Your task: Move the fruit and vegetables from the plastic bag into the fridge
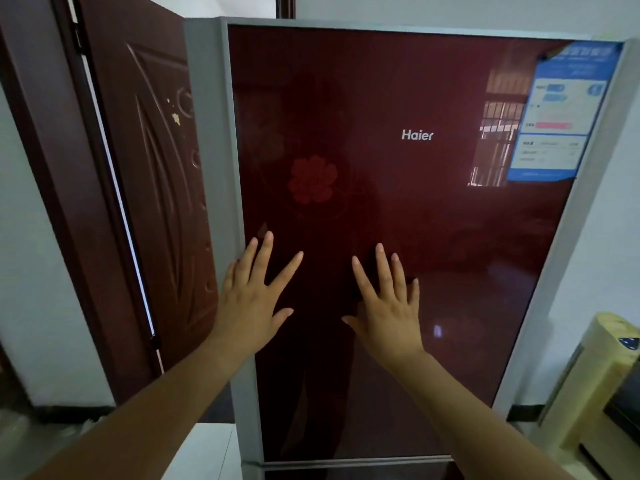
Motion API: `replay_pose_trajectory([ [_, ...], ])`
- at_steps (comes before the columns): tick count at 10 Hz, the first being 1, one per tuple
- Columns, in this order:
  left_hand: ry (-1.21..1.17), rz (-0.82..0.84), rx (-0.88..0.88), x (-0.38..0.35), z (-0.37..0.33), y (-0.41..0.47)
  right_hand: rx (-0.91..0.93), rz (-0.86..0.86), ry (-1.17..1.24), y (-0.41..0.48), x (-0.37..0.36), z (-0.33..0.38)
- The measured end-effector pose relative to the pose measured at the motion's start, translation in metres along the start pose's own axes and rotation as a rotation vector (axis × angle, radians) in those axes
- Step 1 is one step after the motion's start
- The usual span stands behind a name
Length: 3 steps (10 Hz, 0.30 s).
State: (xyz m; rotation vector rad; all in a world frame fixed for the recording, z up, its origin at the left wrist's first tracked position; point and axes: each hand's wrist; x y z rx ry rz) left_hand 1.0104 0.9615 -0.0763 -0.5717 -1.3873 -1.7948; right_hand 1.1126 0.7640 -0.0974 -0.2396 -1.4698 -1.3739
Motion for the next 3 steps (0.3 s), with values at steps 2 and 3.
replay_pose_trajectory([
  [2, -0.109, 0.045, -0.021, 0.04, -0.003, -0.007, 0.005, 0.017, 0.16, -0.005, 0.046, -0.002],
  [3, -0.107, 0.031, -0.059, 0.065, -0.004, -0.014, 0.002, -0.029, 0.15, -0.009, 0.076, 0.004],
])
Point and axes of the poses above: each hand's wrist, its own y-axis towards the middle knuckle, its own x-axis out of the back of the hand, z = x × y, and after that the axes turned 12 degrees about -x, right-handed
